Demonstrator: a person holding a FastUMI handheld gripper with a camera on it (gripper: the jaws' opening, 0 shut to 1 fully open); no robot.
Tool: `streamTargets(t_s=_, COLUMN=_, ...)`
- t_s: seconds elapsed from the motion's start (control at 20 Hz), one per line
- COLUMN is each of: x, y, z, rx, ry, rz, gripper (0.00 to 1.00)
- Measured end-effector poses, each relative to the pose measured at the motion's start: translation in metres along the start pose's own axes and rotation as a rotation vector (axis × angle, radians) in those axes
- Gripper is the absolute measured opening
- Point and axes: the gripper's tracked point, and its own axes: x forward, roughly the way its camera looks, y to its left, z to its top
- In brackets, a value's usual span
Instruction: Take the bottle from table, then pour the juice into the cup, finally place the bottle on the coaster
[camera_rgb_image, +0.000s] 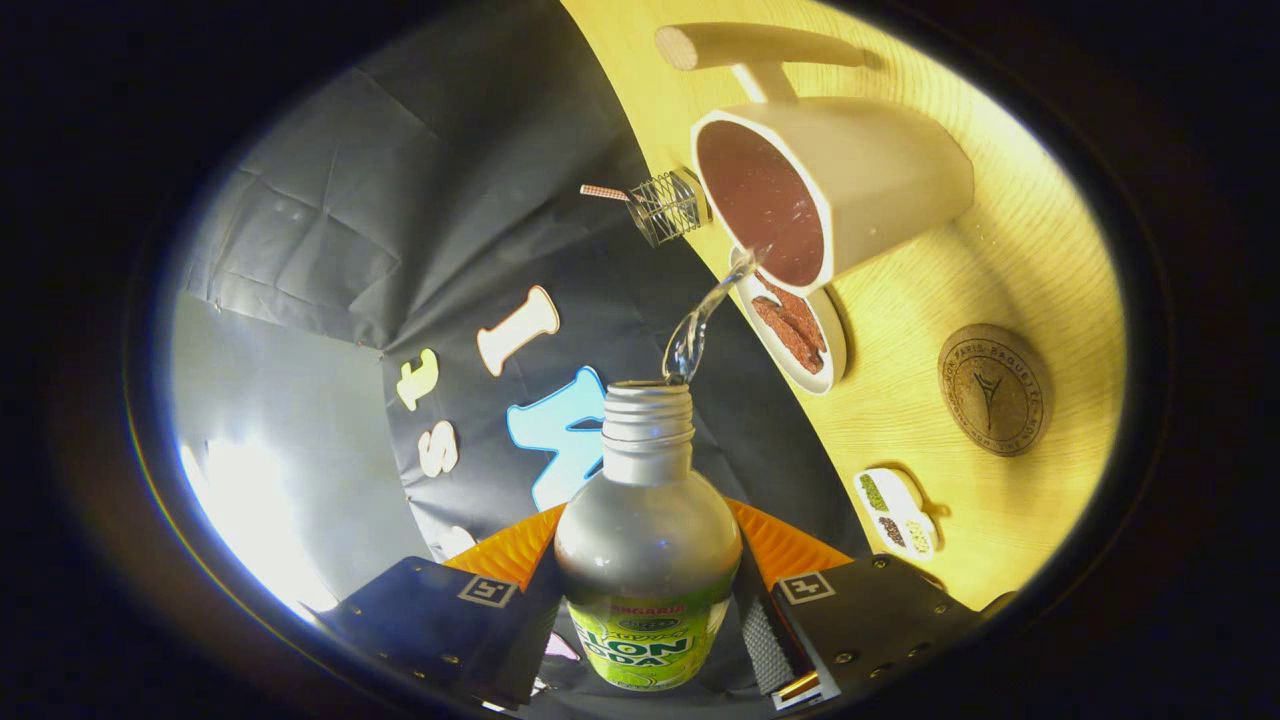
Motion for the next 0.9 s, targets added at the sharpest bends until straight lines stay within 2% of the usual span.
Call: streamTargets(t_s=0.9, x=0.009, y=0.018, z=0.018, rx=0.093, ry=-0.062, rz=0.014, gripper=0.79)
